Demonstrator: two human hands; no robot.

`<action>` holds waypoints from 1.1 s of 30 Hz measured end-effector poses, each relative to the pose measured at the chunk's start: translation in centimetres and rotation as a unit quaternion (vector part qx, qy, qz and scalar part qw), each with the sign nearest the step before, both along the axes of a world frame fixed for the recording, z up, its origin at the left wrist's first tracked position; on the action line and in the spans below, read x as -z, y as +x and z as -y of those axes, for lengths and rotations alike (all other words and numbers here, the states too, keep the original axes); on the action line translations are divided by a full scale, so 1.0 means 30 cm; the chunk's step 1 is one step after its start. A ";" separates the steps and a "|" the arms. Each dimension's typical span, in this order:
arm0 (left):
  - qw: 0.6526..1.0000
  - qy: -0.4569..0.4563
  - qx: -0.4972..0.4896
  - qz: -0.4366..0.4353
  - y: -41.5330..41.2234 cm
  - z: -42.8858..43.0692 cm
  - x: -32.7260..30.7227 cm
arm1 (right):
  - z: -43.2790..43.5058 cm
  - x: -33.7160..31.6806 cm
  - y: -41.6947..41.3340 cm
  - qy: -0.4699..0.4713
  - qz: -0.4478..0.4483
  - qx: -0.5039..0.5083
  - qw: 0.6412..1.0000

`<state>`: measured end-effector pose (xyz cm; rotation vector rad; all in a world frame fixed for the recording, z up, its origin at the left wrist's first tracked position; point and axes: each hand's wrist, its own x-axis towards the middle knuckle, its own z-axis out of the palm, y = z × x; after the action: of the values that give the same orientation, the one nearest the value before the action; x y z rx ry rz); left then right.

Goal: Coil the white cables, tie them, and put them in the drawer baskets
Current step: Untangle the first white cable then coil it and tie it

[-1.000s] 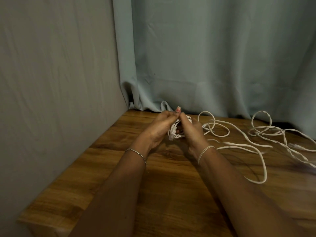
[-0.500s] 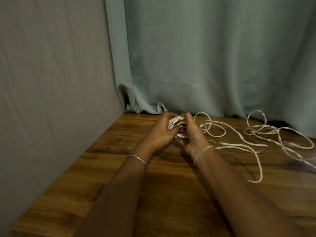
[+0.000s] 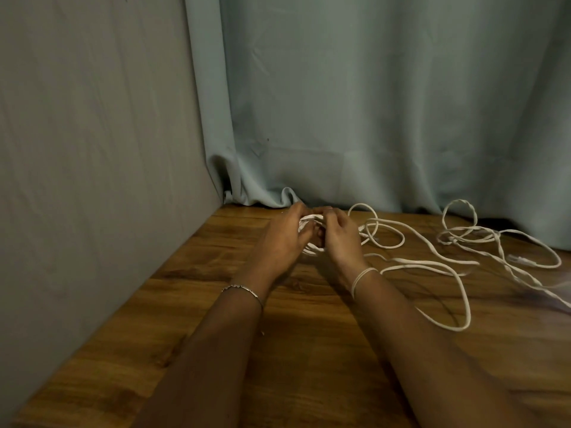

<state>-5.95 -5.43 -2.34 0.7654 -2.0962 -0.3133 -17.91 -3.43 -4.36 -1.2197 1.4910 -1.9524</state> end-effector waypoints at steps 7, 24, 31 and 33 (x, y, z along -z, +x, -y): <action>0.999 0.040 0.017 -0.024 0.020 0.026 0.001 | -0.020 0.017 -0.011 -0.012 -0.214 -0.049 0.976; 0.985 0.136 0.090 -0.051 0.011 0.007 0.010 | -0.017 -0.010 -0.023 0.001 -0.058 0.012 0.998; 0.990 0.089 0.072 -0.089 0.015 0.013 0.023 | -0.014 -0.017 -0.010 0.021 -0.086 -0.016 0.996; 0.990 0.082 0.073 -0.086 0.013 0.017 0.026 | -0.027 -0.025 -0.009 0.027 -0.079 -0.022 0.996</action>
<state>-5.55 -5.95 -3.12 0.6555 -1.9824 -0.6166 -18.19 -2.61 -3.62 -1.3995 1.5691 -1.8122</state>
